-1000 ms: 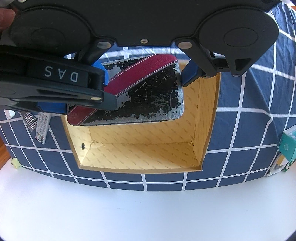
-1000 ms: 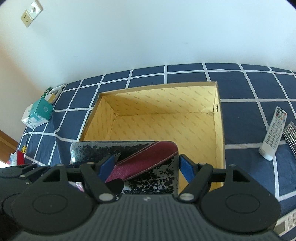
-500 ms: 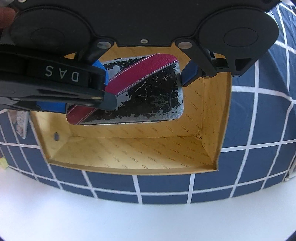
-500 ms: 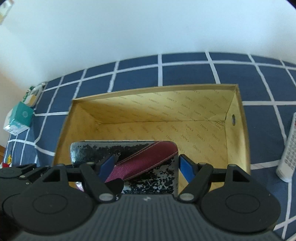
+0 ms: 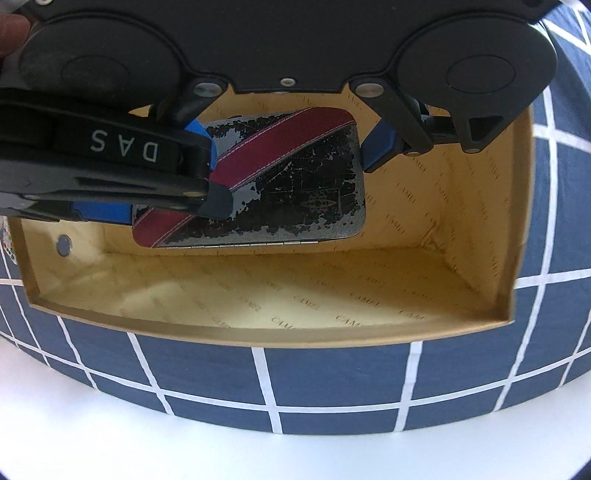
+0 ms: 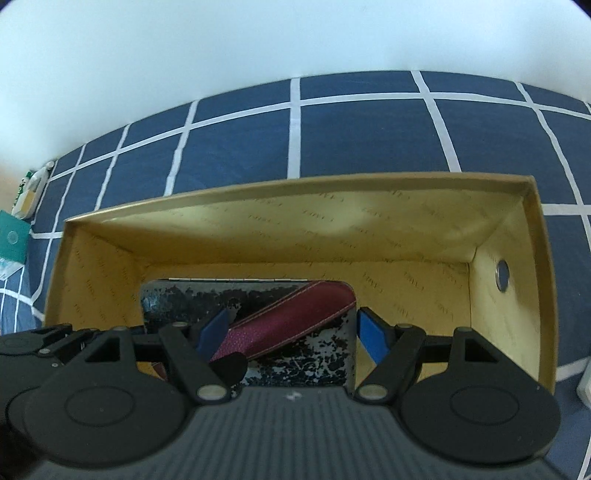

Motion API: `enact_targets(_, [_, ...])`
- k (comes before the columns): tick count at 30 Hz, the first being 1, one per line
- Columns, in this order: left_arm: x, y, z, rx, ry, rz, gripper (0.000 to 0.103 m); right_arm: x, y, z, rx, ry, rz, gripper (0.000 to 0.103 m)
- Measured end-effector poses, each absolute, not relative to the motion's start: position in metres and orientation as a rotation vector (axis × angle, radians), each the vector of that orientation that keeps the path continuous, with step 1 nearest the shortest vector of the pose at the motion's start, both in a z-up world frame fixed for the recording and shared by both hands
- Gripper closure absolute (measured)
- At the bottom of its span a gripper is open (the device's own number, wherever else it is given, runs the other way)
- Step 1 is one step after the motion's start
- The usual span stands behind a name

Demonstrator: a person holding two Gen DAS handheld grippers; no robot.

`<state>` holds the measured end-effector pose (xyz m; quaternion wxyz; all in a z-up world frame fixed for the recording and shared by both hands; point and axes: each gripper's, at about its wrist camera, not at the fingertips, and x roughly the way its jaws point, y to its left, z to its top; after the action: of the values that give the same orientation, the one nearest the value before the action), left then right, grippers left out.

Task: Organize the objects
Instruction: 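Lower the phone case into the shoebox and open the right gripper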

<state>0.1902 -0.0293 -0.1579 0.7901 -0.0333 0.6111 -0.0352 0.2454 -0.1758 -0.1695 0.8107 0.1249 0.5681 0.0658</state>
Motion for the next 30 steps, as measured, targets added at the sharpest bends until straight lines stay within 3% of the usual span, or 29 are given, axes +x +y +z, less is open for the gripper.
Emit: enact_targets(30, [0.216, -0.028, -0.172, -0.092, 1.324, -0.083, 0.017, 0.272, -0.179, -0.188, 0.296, 1.268, 0.092, 0.027])
